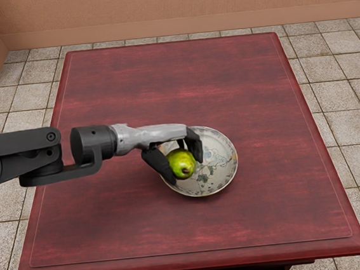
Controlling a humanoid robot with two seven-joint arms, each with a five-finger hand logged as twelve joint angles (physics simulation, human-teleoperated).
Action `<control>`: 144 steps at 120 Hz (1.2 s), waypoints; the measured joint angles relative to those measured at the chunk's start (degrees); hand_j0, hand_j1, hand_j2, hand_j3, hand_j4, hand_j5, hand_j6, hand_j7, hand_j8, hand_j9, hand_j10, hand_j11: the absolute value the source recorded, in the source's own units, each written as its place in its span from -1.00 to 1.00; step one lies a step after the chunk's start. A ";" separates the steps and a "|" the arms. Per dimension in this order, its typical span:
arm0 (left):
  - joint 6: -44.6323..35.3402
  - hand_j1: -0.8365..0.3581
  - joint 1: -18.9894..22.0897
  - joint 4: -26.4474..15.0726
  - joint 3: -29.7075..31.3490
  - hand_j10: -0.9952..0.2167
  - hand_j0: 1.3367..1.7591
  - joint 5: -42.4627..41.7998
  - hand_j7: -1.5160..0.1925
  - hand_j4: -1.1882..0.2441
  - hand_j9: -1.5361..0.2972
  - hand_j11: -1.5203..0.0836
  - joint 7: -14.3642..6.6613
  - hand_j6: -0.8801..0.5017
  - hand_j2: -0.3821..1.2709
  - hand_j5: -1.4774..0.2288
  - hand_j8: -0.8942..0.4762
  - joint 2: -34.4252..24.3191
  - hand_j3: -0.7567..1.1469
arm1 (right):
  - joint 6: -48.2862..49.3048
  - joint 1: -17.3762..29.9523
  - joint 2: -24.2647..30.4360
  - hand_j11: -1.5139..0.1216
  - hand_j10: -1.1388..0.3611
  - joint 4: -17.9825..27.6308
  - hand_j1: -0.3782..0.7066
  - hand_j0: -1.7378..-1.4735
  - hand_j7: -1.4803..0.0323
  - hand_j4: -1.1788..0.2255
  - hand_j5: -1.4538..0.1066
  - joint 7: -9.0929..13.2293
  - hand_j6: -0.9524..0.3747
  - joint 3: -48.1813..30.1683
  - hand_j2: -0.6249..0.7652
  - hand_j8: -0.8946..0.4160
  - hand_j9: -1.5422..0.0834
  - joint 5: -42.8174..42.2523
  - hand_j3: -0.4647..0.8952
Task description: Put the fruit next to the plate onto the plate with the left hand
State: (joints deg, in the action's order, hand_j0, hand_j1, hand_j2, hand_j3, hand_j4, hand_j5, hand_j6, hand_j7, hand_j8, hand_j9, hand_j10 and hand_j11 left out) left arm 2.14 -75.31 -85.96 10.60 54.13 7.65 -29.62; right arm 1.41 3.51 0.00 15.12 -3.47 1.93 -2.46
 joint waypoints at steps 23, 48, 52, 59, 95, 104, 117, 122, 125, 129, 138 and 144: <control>-0.55 0.10 -0.01 0.07 -0.03 -0.06 0.52 -0.17 0.00 -0.02 -0.05 0.07 0.00 -0.39 -0.30 -0.06 -0.25 0.00 -0.20 | 0.00 0.00 0.00 0.82 0.49 0.00 -0.90 -0.40 0.92 0.65 0.83 0.00 0.41 0.00 -0.11 0.33 0.87 0.00 -0.32; -1.54 0.28 -0.15 0.09 -0.07 0.07 0.52 -0.33 0.21 0.15 0.14 0.29 -0.01 -0.24 -0.41 0.16 -0.17 0.00 -0.20 | 0.00 0.00 0.00 0.82 0.49 0.00 -0.90 -0.40 0.92 0.65 0.83 -0.01 0.41 0.00 -0.11 0.33 0.87 0.00 -0.32; -1.58 0.32 -0.26 0.09 -0.09 0.11 0.52 -0.41 0.24 0.18 0.18 0.33 -0.01 -0.21 -0.42 0.19 -0.15 0.00 -0.20 | 0.00 0.00 0.00 0.82 0.49 0.00 -0.90 -0.40 0.92 0.65 0.83 -0.01 0.41 0.00 -0.11 0.33 0.87 0.00 -0.32; -1.63 0.38 -0.54 0.09 -0.11 0.15 0.52 -0.49 0.30 0.23 0.23 0.39 -0.01 -0.17 -0.43 0.25 -0.11 0.00 -0.20 | 0.00 0.00 0.00 0.82 0.49 0.00 -0.90 -0.40 0.92 0.65 0.83 -0.01 0.41 0.00 -0.11 0.33 0.86 0.00 -0.32; -0.87 0.77 -2.73 0.03 -3.04 0.46 0.52 -4.81 0.60 0.50 0.52 0.71 0.47 0.11 -0.50 0.56 0.15 -2.21 -0.20 | 0.00 0.00 0.00 0.82 0.49 0.00 -0.90 -0.40 0.92 0.65 0.83 -0.02 0.40 0.00 -0.11 0.33 0.86 0.00 -0.32; 0.06 0.83 -2.22 -0.10 -5.32 0.51 0.52 -10.14 0.65 0.55 0.56 0.77 0.53 0.16 -0.51 0.61 0.19 -6.71 -0.20 | 0.00 0.00 0.00 0.82 0.49 0.00 -0.90 -0.40 0.92 0.65 0.83 -0.02 0.40 0.00 -0.11 0.33 0.86 0.00 -0.32; 9.48 0.89 -1.49 -0.15 -9.72 0.56 0.52 -24.50 0.70 0.59 0.61 0.82 0.52 0.20 -0.52 0.66 0.23 -14.11 -0.20 | 0.00 0.00 0.00 0.82 0.49 0.00 -0.90 -0.40 0.92 0.65 0.83 0.00 0.40 0.00 -0.11 0.33 0.86 0.00 -0.32; 15.34 0.91 -1.35 -0.07 -11.40 0.57 0.52 -29.67 0.71 0.60 0.62 0.83 0.52 0.21 -0.52 0.67 0.25 -17.58 -0.20 | 0.00 0.00 0.00 0.82 0.49 0.00 -0.90 -0.40 0.92 0.65 0.83 0.00 0.40 0.00 -0.11 0.33 0.86 0.00 -0.32; 18.14 0.91 -1.10 -0.04 -12.24 0.58 0.52 -32.43 0.72 0.61 0.62 0.84 0.52 0.22 -0.53 0.67 0.25 -19.46 -0.20 | 0.00 0.00 0.00 0.82 0.49 0.00 -0.90 -0.40 0.92 0.65 0.83 0.01 0.40 0.00 -0.11 0.33 0.86 0.00 -0.32; 20.99 0.92 -0.25 0.00 -13.09 0.59 0.52 -35.84 0.73 0.61 0.63 0.84 0.52 0.23 -0.53 0.68 0.26 -21.08 -0.20 | 0.00 0.00 0.00 0.82 0.49 0.00 -0.90 -0.40 0.92 0.65 0.83 0.01 0.40 0.00 -0.11 0.33 0.86 -0.01 -0.32; 25.67 0.94 1.65 0.05 -14.23 0.60 0.52 -43.05 0.74 0.62 0.64 0.86 0.52 0.24 -0.53 0.69 0.27 -24.56 -0.20 | 0.00 0.00 0.00 0.82 0.49 0.00 -0.90 -0.40 0.92 0.65 0.83 0.01 0.40 0.00 -0.11 0.33 0.86 -0.01 -0.32; 28.36 0.95 2.57 0.06 -14.66 0.61 0.52 -46.55 0.74 0.63 0.65 0.86 0.46 0.24 -0.53 0.70 0.28 -26.14 -0.20 | 0.00 0.00 0.00 0.82 0.49 0.00 -0.90 -0.40 0.92 0.65 0.83 -0.01 0.40 0.00 -0.11 0.33 0.86 0.00 -0.32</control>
State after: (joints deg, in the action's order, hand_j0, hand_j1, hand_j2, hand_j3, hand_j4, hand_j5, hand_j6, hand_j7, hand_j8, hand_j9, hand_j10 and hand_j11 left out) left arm 30.50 -72.74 -85.90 -4.05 7.58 8.11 -55.76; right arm 1.41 3.51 0.00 15.12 -3.48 1.93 -2.47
